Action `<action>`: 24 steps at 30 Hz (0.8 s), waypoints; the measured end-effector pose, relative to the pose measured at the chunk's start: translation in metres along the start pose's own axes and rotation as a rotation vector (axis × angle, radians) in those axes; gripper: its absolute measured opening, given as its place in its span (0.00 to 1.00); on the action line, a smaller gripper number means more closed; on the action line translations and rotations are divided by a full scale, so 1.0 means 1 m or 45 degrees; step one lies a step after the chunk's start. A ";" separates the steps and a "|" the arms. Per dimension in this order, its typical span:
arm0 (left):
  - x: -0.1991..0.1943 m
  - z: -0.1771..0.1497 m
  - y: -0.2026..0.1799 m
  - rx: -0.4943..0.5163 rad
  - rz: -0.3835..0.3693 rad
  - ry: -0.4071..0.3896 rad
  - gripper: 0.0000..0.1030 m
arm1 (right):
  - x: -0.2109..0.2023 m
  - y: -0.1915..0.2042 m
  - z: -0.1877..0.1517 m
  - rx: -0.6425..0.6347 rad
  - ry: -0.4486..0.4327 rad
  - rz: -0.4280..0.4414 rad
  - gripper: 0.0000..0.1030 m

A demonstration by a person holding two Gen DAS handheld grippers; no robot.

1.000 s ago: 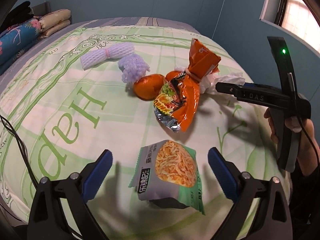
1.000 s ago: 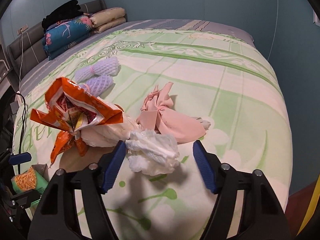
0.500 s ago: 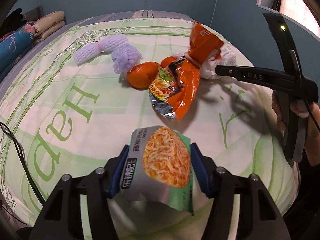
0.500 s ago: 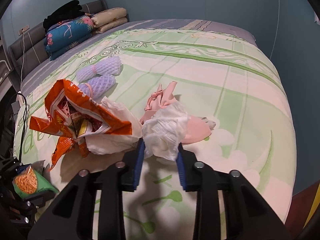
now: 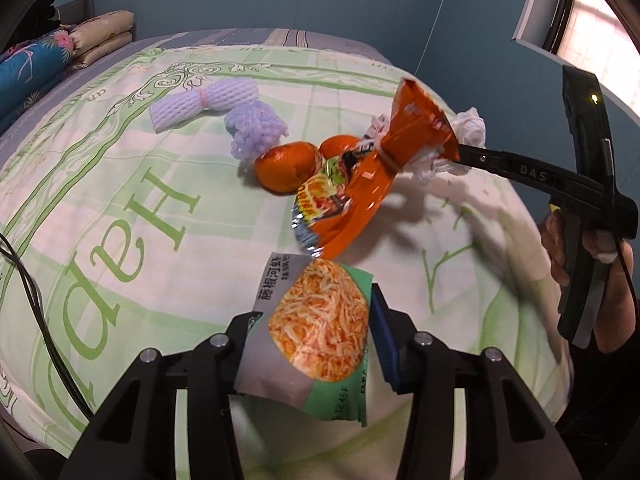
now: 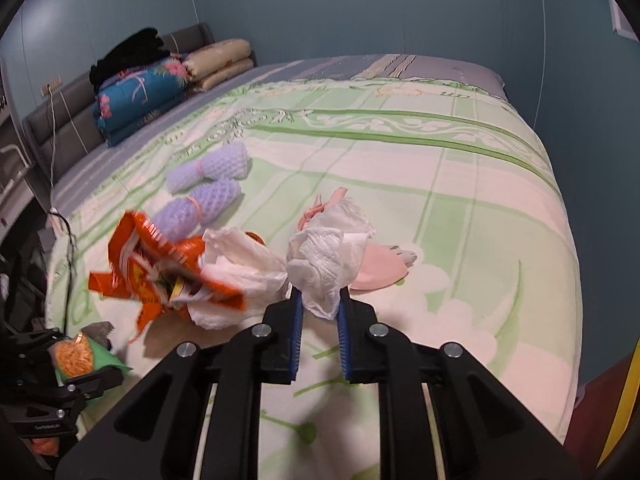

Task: Collect trash
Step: 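Lift the noodle packet and tissues with both tools and carry them over the bin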

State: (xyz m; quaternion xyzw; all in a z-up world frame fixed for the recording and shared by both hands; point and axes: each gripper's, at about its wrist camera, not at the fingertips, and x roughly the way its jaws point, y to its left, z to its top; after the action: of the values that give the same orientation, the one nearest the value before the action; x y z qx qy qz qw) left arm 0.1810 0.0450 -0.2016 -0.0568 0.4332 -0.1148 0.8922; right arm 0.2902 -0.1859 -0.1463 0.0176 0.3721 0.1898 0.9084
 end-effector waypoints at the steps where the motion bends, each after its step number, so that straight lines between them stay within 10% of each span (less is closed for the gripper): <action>1: -0.002 0.000 0.000 -0.004 -0.004 -0.007 0.42 | -0.003 0.000 0.000 0.006 -0.004 0.012 0.14; 24: -0.066 0.007 -0.035 0.112 -0.103 -0.168 0.39 | -0.108 -0.013 0.011 0.071 -0.234 0.026 0.14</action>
State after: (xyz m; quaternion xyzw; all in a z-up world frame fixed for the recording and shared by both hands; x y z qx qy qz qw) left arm 0.1414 0.0282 -0.1401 -0.0427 0.3654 -0.1657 0.9150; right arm 0.2320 -0.2352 -0.0685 0.0639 0.2922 0.1862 0.9359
